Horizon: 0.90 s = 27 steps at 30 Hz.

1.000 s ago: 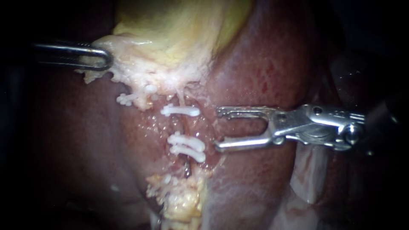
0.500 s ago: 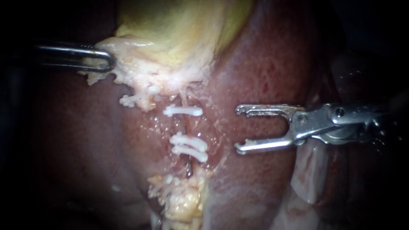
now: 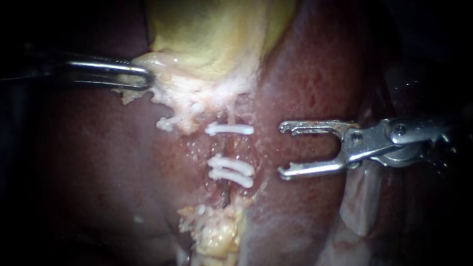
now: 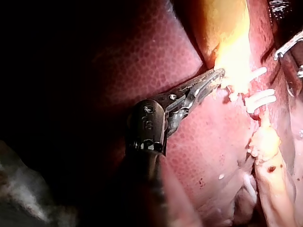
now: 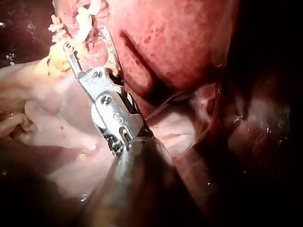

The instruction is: Going back third clip right tube

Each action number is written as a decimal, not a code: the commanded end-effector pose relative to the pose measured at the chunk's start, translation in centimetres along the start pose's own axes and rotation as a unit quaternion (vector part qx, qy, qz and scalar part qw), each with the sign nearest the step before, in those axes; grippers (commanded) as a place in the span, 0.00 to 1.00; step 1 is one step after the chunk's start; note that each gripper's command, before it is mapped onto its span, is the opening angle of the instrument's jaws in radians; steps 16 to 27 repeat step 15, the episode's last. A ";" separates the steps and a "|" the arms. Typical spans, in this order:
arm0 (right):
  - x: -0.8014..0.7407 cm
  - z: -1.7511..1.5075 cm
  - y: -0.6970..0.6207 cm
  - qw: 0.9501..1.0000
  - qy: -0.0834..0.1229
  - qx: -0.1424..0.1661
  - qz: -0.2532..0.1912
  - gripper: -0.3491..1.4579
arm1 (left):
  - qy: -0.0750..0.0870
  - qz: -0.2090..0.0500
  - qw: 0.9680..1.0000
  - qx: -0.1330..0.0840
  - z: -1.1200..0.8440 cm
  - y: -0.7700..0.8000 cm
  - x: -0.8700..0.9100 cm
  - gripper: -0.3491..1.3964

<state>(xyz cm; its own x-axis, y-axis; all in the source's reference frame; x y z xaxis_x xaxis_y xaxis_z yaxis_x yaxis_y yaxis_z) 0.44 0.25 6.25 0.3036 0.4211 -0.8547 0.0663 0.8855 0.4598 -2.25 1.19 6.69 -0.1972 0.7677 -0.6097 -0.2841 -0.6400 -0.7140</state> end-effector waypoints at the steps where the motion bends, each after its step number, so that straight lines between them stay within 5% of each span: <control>1: 0.00 0.00 0.00 1.000 0.000 0.000 0.000 0.47 | 0.000 0.000 1.000 0.001 0.03 0.00 -0.03 0.00; 27: 0.01 0.01 -0.02 1.000 0.000 0.000 0.000 0.47 | -0.004 0.002 1.000 -0.001 0.05 -0.01 -0.07 0.00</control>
